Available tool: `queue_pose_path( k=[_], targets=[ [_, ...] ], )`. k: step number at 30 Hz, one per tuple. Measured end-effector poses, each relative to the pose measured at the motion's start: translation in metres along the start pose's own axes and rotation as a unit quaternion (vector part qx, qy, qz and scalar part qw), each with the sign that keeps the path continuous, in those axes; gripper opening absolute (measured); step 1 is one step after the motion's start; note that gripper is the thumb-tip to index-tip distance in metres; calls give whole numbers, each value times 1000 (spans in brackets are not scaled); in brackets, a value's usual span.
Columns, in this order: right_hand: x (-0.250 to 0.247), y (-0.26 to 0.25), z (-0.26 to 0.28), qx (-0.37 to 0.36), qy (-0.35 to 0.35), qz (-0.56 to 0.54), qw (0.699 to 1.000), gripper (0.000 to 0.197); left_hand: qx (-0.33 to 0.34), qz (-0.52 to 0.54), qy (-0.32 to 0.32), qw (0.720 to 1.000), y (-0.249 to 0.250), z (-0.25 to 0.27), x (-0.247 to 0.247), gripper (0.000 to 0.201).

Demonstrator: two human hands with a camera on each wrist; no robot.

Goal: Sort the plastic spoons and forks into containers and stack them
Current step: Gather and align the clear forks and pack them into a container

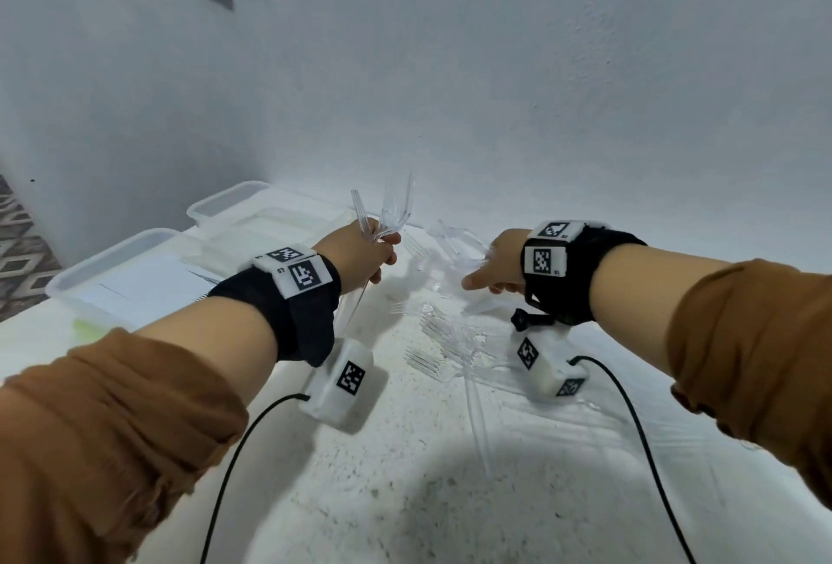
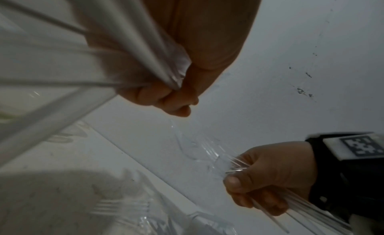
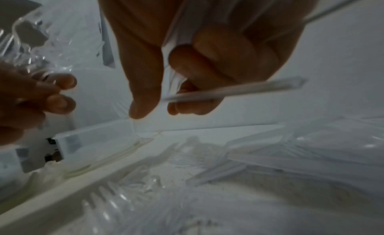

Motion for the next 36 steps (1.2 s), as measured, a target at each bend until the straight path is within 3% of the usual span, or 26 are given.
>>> queue_pose_path(
  k=[5,11,18,23,27,31,36],
  targets=[
    [13,15,34,29,15,-87,996,39,-26,28,10,999,2,18,6,22],
    [45,9,59,31,12,-103,994,34,-23,31,5,999,4,41,15,23],
    [63,-3,65,-9,19,26,999,34,8,23,-6,1000,10,61,17,19],
    [68,-11,68,-6,-28,78,997,30,-7,33,-6,999,6,68,14,21],
    [66,-13,70,-7,-13,100,995,24,-22,36,-3,999,1,70,10,20],
    [58,-10,71,7,-30,16,999,33,-25,22,2,999,0,71,6,21],
    [35,10,80,44,1,-99,994,33,-49,16,21,998,3,73,11,25]
  ],
)
Point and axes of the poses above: each hand's wrist, its own z-axis away from the middle knuckle, its own x-axis out of the palm, y = z × x, the point moved 7 cm from there along -z, towards the middle knuckle
